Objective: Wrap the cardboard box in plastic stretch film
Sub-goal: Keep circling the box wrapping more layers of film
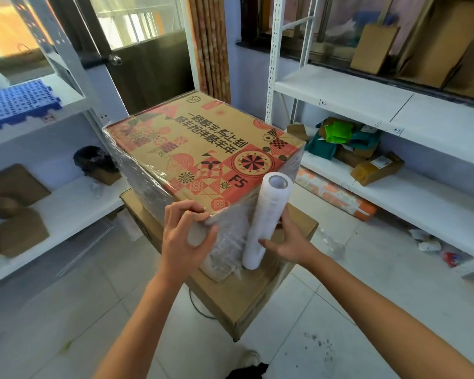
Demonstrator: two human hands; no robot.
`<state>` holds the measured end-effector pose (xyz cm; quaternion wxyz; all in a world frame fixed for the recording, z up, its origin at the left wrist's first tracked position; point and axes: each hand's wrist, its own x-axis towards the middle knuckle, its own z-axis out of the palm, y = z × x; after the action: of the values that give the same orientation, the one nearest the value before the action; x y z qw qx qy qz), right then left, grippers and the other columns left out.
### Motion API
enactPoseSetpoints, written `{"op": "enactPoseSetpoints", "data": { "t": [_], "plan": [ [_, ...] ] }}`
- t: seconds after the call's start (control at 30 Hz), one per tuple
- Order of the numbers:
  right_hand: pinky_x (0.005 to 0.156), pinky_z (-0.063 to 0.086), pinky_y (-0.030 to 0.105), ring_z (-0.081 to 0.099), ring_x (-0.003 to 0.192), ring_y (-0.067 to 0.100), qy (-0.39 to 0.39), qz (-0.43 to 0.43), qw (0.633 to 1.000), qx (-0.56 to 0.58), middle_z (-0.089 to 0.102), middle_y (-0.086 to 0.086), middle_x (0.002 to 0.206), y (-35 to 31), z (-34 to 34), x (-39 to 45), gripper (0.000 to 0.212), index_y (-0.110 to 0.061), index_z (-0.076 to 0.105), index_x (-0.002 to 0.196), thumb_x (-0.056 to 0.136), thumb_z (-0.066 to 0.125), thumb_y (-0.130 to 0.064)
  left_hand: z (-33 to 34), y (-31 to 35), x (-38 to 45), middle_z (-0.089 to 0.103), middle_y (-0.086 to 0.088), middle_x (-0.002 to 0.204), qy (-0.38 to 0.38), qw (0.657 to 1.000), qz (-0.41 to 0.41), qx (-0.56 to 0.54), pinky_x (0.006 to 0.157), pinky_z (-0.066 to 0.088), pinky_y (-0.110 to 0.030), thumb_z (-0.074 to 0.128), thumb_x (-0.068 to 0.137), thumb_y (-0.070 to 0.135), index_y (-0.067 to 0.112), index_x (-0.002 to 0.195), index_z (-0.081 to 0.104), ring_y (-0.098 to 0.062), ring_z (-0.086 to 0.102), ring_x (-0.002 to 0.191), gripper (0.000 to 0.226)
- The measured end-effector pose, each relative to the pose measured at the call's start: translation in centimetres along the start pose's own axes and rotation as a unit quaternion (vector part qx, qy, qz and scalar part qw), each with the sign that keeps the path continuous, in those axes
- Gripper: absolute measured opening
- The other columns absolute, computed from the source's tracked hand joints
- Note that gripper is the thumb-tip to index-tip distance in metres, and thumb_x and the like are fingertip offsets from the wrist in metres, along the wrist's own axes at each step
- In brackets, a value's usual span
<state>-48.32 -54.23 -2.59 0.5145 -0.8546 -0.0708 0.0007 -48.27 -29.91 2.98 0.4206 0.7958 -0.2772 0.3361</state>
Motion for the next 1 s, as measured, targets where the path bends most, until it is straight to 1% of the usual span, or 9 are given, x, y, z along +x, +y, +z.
{"op": "enactPoseSetpoints", "data": {
  "t": [0.07,0.17,0.4,0.5,0.67,0.77,0.87,0.93,1.0],
  "plan": [
    [0.078,0.045,0.007,0.055,0.108,0.010,0.002,0.017,1.000,0.020,0.053,-0.009,0.117,0.5,-0.5,0.0,0.072,-0.029,0.036,0.130,0.074,0.080,-0.023,0.4,0.2,0.2,0.050,-0.004,0.103,0.010,1.000,0.001,0.003,0.090,0.038,-0.024,0.069,0.079,0.019,0.013,0.092,0.054,-0.025,0.049,0.096,0.020],
    [0.074,0.045,0.012,0.058,0.099,0.005,-0.018,0.021,1.000,0.011,0.058,-0.011,0.108,0.7,-1.6,-0.1,0.063,-0.018,0.048,0.123,0.071,0.083,-0.024,0.6,0.3,0.4,0.049,-0.003,0.103,0.001,1.000,0.008,0.012,0.089,0.038,-0.024,0.068,0.080,0.018,0.013,0.092,0.054,-0.025,0.048,0.096,0.019],
    [0.071,0.047,0.015,0.053,0.100,0.009,0.008,-0.030,0.999,-0.023,0.054,-0.008,0.114,0.0,-4.4,1.3,0.073,-0.033,0.037,0.121,0.066,0.085,-0.033,-0.1,1.2,0.9,0.049,-0.003,0.103,-0.034,0.999,-0.008,0.032,0.090,0.038,-0.023,0.065,0.081,0.017,0.013,0.090,0.054,-0.030,0.050,0.095,0.016],
    [0.079,0.045,0.024,0.051,0.104,0.010,0.036,-0.017,0.998,-0.038,0.050,-0.009,0.118,0.1,-4.3,1.9,0.082,-0.037,0.031,0.124,0.063,0.085,-0.041,0.0,1.9,1.2,0.049,-0.004,0.103,-0.046,0.997,-0.018,0.053,0.090,0.039,-0.025,0.064,0.082,0.019,0.011,0.091,0.056,-0.030,0.050,0.096,0.014],
    [0.089,0.048,0.044,0.050,0.114,0.025,0.035,-0.045,0.995,-0.087,0.049,0.007,0.125,0.6,-4.0,2.8,0.089,-0.017,0.029,0.131,0.066,0.082,-0.048,-0.4,3.1,1.5,0.058,-0.015,0.097,-0.041,0.985,-0.019,0.167,0.085,0.047,-0.040,0.061,0.083,0.023,0.002,0.089,0.058,-0.031,0.053,0.096,0.021],
    [0.080,0.050,0.041,0.053,0.105,0.025,0.012,-0.059,0.992,-0.108,0.047,0.001,0.113,0.3,-4.0,3.4,0.079,-0.025,0.028,0.121,0.067,0.078,-0.052,-0.5,3.3,1.4,0.066,-0.018,0.096,-0.045,0.911,0.102,0.397,0.098,0.041,-0.041,0.058,0.085,0.020,0.005,0.090,0.056,-0.028,0.053,0.099,0.016],
    [0.077,0.050,0.042,0.054,0.103,0.027,-0.009,-0.064,0.993,-0.094,0.049,0.005,0.112,0.1,-4.2,4.2,0.076,-0.020,0.030,0.117,0.066,0.079,-0.049,0.4,4.1,0.2,0.064,-0.019,0.107,-0.022,0.849,0.194,0.492,0.107,0.034,-0.039,0.059,0.089,0.014,0.002,0.100,0.054,-0.028,0.052,0.106,0.017],
    [0.074,0.048,0.037,0.054,0.103,0.027,-0.010,-0.069,0.993,-0.092,0.051,0.007,0.115,0.2,-4.4,4.5,0.078,-0.017,0.031,0.118,0.065,0.081,-0.047,1.7,4.4,-1.3,0.058,-0.014,0.115,-0.106,0.814,0.294,0.490,0.111,0.028,-0.038,0.056,0.091,0.010,0.005,0.107,0.055,-0.027,0.052,0.109,0.017],
    [0.070,0.041,0.032,0.055,0.101,0.027,-0.003,-0.076,0.992,-0.102,0.052,0.007,0.113,0.3,-4.6,4.8,0.078,-0.016,0.033,0.116,0.064,0.083,-0.045,3.2,4.6,-3.0,0.058,-0.009,0.124,-0.265,0.732,0.358,0.516,0.114,0.021,-0.039,0.060,0.087,0.013,0.009,0.117,0.059,-0.026,0.050,0.119,0.031]
  ]
}}
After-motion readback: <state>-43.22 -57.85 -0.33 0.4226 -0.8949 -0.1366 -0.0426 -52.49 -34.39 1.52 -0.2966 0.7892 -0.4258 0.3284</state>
